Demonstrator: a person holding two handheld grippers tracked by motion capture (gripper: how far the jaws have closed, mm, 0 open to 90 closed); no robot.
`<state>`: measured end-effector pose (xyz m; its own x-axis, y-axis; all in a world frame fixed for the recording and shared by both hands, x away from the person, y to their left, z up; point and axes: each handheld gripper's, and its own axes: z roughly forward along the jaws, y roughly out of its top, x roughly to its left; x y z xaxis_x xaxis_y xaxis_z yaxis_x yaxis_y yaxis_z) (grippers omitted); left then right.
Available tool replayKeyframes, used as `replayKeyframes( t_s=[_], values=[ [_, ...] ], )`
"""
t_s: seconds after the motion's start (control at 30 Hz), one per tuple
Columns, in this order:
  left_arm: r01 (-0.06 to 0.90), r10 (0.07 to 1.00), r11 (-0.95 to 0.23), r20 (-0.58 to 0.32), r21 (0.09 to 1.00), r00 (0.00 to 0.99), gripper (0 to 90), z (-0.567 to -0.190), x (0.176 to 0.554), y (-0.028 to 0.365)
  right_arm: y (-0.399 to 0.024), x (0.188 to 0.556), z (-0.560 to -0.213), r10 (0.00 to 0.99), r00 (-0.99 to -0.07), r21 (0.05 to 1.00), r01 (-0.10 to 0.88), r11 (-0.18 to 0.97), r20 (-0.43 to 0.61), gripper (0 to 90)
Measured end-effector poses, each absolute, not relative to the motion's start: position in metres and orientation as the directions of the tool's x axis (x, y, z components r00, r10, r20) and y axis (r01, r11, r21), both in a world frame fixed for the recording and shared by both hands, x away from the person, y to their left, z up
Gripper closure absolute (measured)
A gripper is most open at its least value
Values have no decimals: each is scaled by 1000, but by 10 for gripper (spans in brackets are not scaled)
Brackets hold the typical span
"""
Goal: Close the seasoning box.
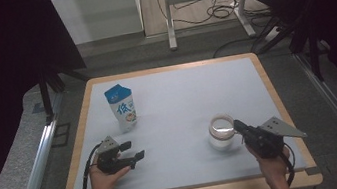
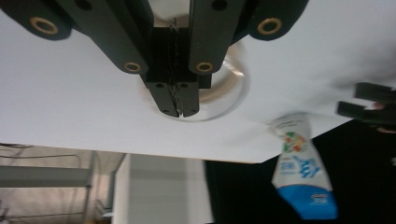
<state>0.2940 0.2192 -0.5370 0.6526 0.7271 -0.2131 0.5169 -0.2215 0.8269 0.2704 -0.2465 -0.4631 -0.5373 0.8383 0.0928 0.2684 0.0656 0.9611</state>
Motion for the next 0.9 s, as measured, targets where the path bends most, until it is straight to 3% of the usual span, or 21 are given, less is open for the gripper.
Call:
replayKeyframes(
  t_s=[0.17,0.33,0.43,0.9],
  values=[
    [521,729,-229,-210,823,652,282,-538,295,219,-283,279,-472,879,-460,956,292,16,126,828],
    [524,729,-232,-211,819,651,281,-540,296,217,-307,290,-489,919,-382,947,319,32,98,545],
    [527,733,-236,-206,817,648,279,-541,297,216,-316,296,-500,918,-380,939,343,31,109,478],
    [540,746,-210,-224,815,628,271,-544,297,219,-322,303,-519,912,-405,922,373,104,61,358]
  ],
)
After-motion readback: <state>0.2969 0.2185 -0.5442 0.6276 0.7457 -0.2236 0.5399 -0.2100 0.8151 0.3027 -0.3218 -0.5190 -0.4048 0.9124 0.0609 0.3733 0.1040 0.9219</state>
